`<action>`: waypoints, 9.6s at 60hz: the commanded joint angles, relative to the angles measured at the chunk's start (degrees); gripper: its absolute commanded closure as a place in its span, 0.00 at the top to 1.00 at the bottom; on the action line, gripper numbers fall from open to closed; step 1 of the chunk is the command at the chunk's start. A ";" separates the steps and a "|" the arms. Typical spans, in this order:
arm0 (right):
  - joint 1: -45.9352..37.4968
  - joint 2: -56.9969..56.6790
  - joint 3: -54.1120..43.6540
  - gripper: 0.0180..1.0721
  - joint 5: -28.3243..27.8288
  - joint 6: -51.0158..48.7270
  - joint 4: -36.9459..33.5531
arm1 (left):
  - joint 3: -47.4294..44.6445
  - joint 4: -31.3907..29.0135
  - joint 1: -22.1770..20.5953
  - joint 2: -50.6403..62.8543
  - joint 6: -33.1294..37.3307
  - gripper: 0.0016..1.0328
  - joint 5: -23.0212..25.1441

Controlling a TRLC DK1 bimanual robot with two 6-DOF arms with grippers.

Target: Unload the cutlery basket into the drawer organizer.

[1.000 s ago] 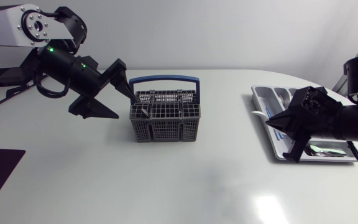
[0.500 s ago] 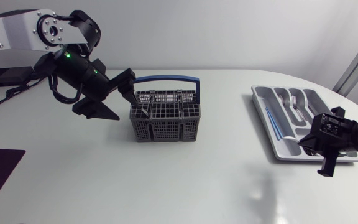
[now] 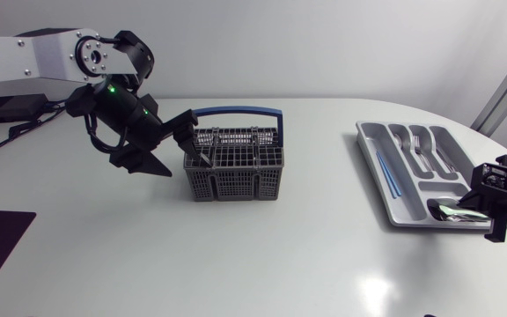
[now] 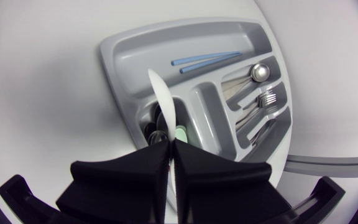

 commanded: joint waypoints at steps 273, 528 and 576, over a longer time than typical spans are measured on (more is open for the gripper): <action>62.40 -18.28 -15.66 0.86 13.10 60.04 13.02 | 7.52 0.91 1.16 3.59 -7.12 0.04 11.33; 47.64 -21.79 -0.81 0.05 -1.76 45.72 -5.17 | -5.13 5.40 5.55 -13.90 5.80 0.95 4.04; 4.13 -1.58 3.76 0.05 -1.14 -4.73 -17.83 | -14.63 4.78 10.21 -18.74 21.71 0.96 -3.61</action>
